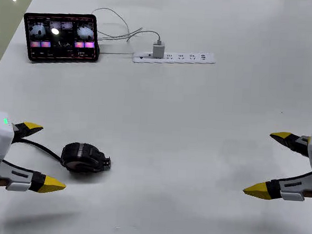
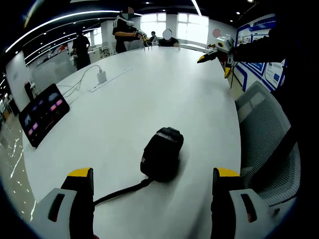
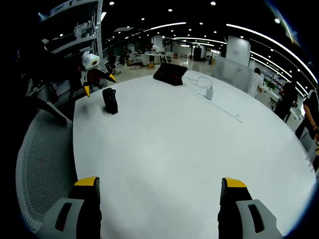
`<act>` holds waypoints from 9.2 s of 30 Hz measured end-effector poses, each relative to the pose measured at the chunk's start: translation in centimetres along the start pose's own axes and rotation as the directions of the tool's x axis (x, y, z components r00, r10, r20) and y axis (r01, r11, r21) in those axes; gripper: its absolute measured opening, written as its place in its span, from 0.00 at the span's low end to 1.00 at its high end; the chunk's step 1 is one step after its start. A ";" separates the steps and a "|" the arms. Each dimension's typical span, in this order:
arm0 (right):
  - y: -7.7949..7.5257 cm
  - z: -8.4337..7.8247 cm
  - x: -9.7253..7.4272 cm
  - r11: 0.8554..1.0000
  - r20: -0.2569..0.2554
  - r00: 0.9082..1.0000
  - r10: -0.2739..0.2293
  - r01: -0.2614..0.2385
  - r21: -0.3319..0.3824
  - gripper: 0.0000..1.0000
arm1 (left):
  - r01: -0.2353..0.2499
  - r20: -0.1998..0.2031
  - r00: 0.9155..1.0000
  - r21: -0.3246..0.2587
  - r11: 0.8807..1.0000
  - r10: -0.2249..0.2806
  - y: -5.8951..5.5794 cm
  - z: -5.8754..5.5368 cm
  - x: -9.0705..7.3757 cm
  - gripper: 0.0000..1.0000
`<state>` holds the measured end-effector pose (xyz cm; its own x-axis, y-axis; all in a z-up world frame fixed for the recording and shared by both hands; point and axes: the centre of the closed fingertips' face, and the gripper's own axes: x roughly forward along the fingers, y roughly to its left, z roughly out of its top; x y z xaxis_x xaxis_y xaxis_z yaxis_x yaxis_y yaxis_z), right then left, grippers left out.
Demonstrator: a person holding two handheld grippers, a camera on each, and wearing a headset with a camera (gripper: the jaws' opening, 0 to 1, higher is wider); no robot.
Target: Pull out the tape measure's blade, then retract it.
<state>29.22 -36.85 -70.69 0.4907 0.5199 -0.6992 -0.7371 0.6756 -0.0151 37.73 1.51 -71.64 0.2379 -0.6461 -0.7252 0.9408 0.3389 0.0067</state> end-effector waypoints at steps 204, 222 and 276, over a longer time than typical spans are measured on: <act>13.2 11.0 23.3 0.857 -0.121 0.912 0.391 -0.409 -0.314 0.10 | 0.258 -0.353 0.926 0.334 0.907 -0.134 -1.8 0.1 6.8 0.32; 12.4 10.4 22.2 0.863 -0.121 0.914 0.386 -0.405 -0.304 0.10 | 0.255 -0.356 0.926 0.336 0.907 -0.128 -1.7 0.2 6.8 0.32; 9.7 7.7 19.8 0.860 -0.149 0.914 0.376 -0.405 -0.310 0.10 | 0.245 -0.349 0.929 0.338 0.909 -0.121 -1.6 0.0 6.9 0.32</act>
<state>35.39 -15.96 -79.19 0.1020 0.6517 -0.7516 -0.9768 0.2085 0.0482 37.91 -3.53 -76.64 0.0236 -0.4029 -0.9149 0.9948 -0.0812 0.0614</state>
